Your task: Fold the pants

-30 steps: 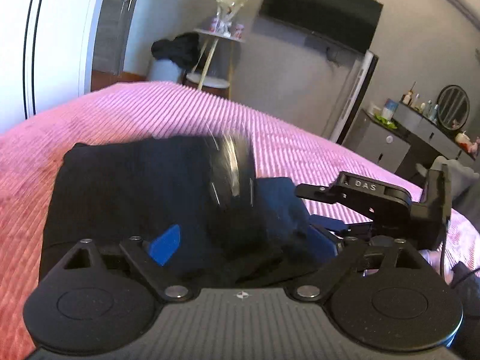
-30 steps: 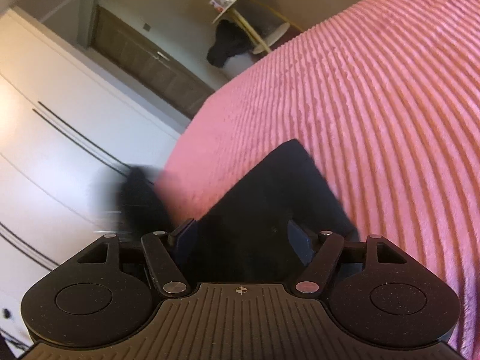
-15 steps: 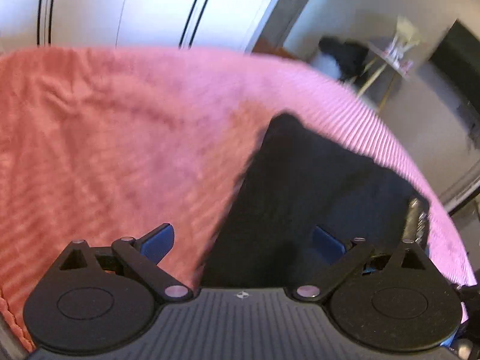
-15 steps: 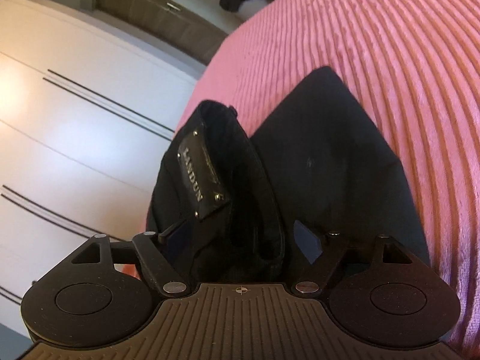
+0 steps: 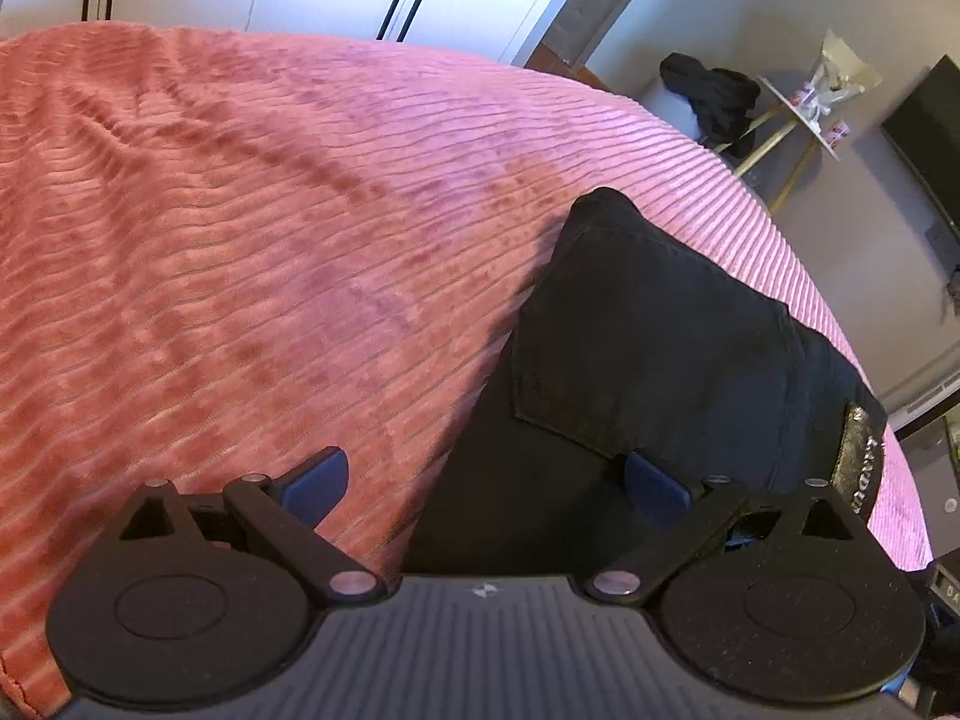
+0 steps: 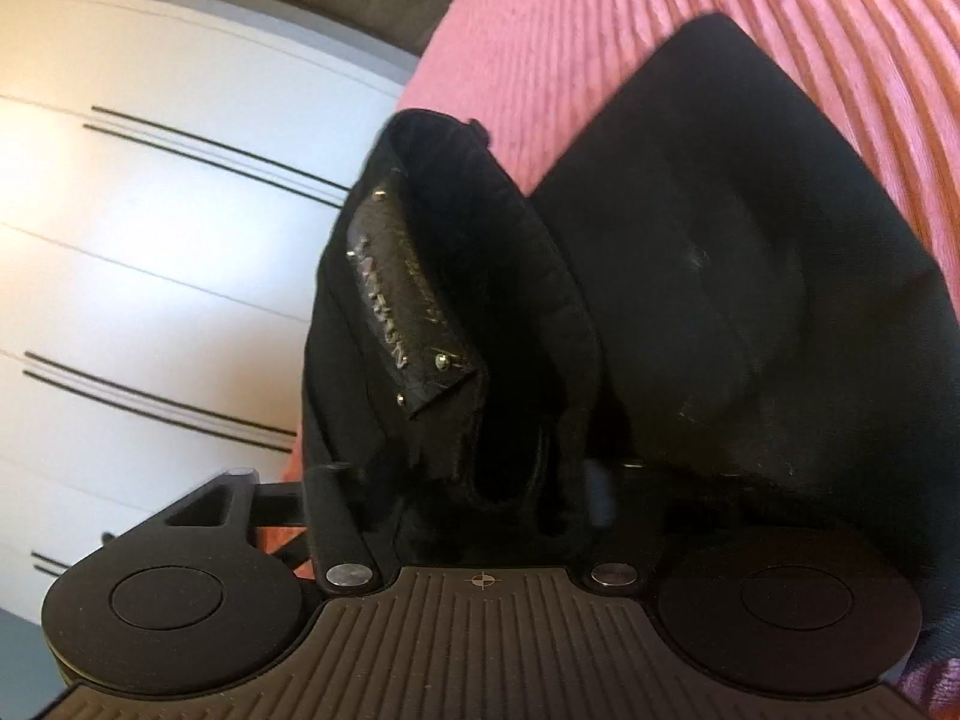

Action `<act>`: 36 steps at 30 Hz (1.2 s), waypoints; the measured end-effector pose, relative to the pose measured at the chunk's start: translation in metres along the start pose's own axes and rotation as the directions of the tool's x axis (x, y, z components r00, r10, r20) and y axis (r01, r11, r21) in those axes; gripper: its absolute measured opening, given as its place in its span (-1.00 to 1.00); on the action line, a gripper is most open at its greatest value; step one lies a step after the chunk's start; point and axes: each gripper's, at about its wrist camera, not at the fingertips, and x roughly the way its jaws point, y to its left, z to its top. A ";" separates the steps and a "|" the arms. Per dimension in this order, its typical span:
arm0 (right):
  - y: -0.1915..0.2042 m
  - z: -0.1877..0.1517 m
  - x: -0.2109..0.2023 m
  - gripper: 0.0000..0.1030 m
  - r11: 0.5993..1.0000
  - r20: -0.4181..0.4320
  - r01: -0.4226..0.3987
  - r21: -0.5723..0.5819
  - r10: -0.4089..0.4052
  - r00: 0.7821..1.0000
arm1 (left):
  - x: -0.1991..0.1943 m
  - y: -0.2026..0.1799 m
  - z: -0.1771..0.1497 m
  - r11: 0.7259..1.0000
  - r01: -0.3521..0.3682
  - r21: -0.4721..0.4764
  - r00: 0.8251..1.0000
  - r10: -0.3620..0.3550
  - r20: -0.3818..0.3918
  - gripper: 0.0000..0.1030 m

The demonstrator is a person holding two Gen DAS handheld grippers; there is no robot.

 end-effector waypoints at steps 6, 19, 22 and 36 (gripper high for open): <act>0.008 -0.001 0.015 0.31 0.999 -0.034 -0.007 -0.033 0.006 0.999 | 0.008 -0.001 0.000 1.000 0.022 -0.005 1.000 -0.022 0.012 0.92; 0.095 -0.033 -0.004 -0.30 0.967 0.175 0.085 -0.241 -0.043 0.984 | -0.003 0.000 0.000 0.999 -0.025 0.021 0.996 0.023 0.090 0.92; 0.112 -0.035 -0.016 -0.37 0.963 0.194 0.056 -0.263 -0.004 0.981 | -0.006 0.006 0.001 0.999 -0.036 -0.014 0.995 0.037 0.092 0.92; 0.075 -0.031 -0.106 -0.39 0.967 0.367 0.177 -0.184 -0.099 0.925 | -0.009 0.003 -0.002 1.000 -0.022 0.022 0.998 0.020 0.065 0.92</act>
